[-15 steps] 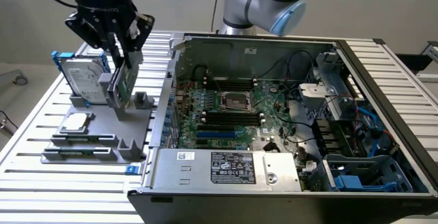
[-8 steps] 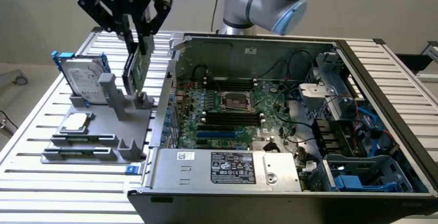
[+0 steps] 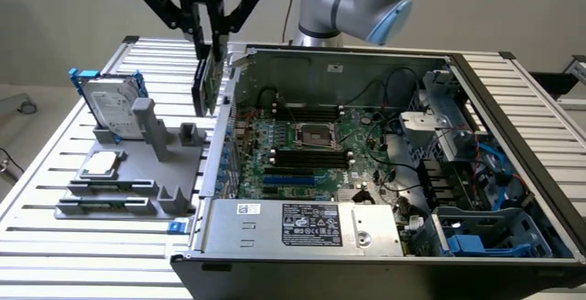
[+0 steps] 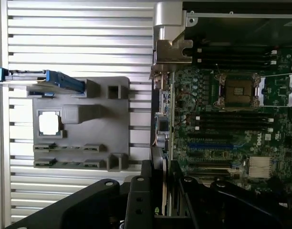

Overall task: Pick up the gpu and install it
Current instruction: 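Pick up the gpu and move the gpu toward the slot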

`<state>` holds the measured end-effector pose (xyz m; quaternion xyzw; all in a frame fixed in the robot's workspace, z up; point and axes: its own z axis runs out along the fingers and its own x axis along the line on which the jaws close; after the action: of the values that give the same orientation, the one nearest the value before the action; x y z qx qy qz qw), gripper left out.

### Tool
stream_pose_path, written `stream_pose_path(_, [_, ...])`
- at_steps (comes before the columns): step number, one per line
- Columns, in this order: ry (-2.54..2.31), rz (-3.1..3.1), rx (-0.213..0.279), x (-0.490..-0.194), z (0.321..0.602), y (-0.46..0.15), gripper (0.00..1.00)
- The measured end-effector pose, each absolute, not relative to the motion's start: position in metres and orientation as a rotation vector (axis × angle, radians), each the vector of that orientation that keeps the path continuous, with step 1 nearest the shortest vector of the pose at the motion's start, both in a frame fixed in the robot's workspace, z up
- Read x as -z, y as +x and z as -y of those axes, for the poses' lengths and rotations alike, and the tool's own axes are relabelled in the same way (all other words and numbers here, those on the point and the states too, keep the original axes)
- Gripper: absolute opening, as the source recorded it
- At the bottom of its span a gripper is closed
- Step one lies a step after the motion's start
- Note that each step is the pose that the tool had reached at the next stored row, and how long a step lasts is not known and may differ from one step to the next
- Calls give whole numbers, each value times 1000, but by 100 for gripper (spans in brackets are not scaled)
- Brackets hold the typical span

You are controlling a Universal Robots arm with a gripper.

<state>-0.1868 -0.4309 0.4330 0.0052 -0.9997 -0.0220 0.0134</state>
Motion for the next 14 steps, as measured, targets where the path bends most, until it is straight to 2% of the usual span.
stream_pose_path(14, [16,3109,68,-426,431,-123,26])
